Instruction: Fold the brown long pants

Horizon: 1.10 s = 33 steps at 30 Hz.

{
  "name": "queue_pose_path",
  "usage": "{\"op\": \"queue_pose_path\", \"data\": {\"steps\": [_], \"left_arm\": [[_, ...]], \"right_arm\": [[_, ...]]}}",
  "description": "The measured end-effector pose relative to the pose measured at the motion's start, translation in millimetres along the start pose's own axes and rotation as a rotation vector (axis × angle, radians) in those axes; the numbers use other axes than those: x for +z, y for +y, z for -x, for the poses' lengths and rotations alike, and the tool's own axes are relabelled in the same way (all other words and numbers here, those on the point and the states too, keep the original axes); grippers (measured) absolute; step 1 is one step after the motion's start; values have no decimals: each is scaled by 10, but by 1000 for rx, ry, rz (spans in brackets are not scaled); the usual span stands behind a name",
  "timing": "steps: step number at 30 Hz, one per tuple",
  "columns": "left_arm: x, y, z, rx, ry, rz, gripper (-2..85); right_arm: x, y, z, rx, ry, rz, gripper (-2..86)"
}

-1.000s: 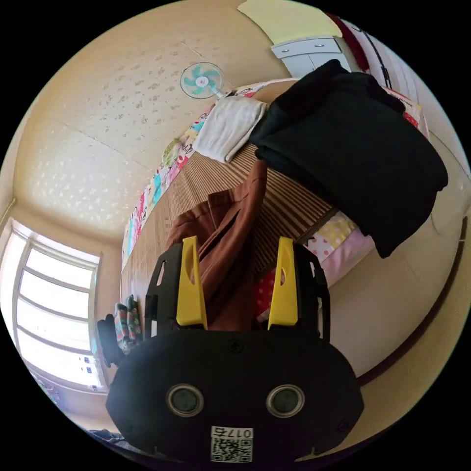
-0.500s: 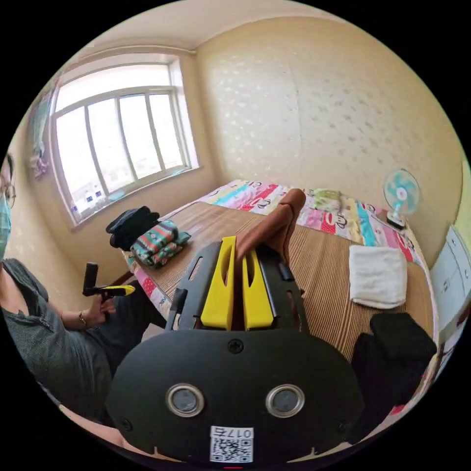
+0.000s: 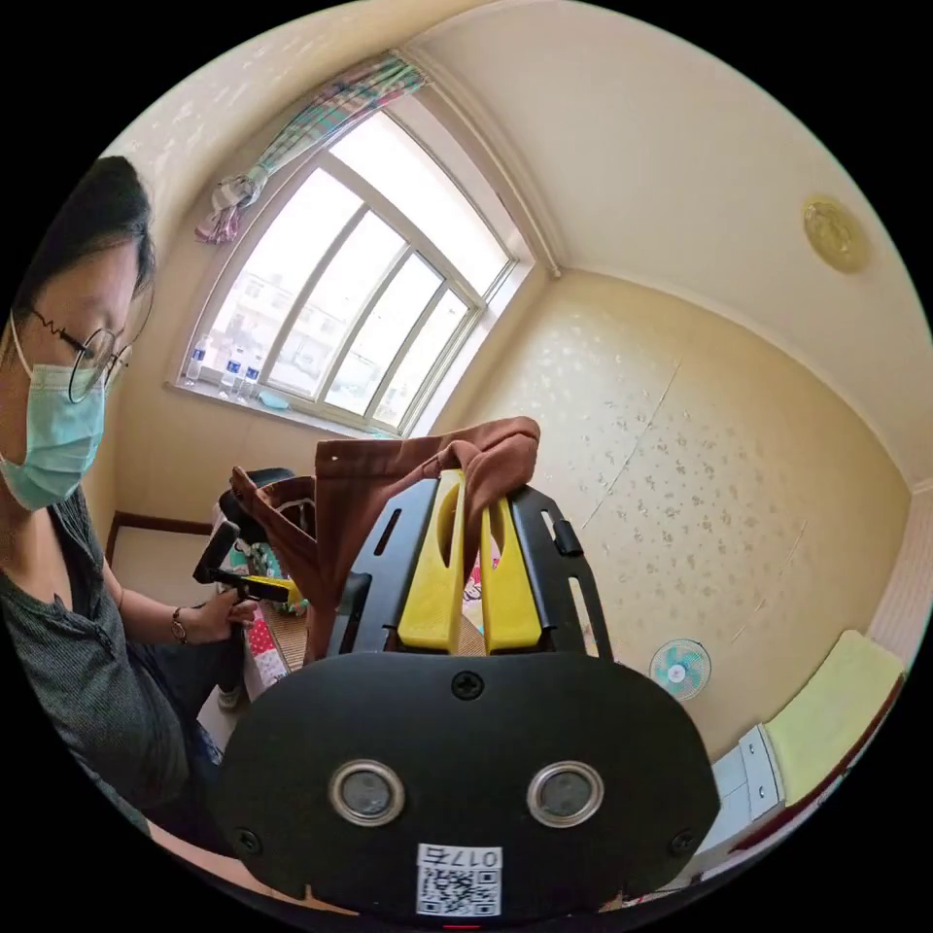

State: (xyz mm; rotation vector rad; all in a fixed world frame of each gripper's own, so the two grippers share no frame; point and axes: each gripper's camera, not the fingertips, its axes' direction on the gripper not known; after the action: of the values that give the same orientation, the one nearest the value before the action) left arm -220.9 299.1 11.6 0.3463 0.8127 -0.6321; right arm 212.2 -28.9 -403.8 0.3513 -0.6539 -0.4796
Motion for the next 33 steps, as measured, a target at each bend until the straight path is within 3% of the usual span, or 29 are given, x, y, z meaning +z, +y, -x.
{"op": "queue_pose_path", "data": {"steps": [2,4,5,7,10,14,17,21,25,29,33], "left_arm": [[-231,-67,-324,123,189,-84,225],[-369,-95,-728,321,352,-128,165],[-457,-128,-1018,402,332,-151,81],[-557,-242,-1429,483,182,-163,34],[-743,-578,-1799,464,13,-259,25],[-973,-1027,-2241,560,7,-360,20],[-1093,-1079,-2377,588,35,-386,22],[-1139,-690,-2252,585,91,-380,27],[-1030,31,-2294,690,-128,-375,34],[-811,394,-2363,758,-283,-441,33],[-301,-79,-2086,703,-251,-439,34]], "right_arm": [[-210,-14,-91,83,19,-36,2],[-292,6,-162,142,22,-41,2],[-318,23,-206,175,26,-38,3],[-339,35,-269,210,37,-30,3],[-495,3,-396,260,86,-64,4],[-986,-57,-530,289,-92,-241,7],[-1208,55,-500,293,-64,-293,11],[-1177,668,-378,395,75,-353,16],[-1038,1739,-39,590,175,-522,17],[-794,2143,101,649,319,-475,15],[-81,2088,-584,638,336,-377,13]]}}
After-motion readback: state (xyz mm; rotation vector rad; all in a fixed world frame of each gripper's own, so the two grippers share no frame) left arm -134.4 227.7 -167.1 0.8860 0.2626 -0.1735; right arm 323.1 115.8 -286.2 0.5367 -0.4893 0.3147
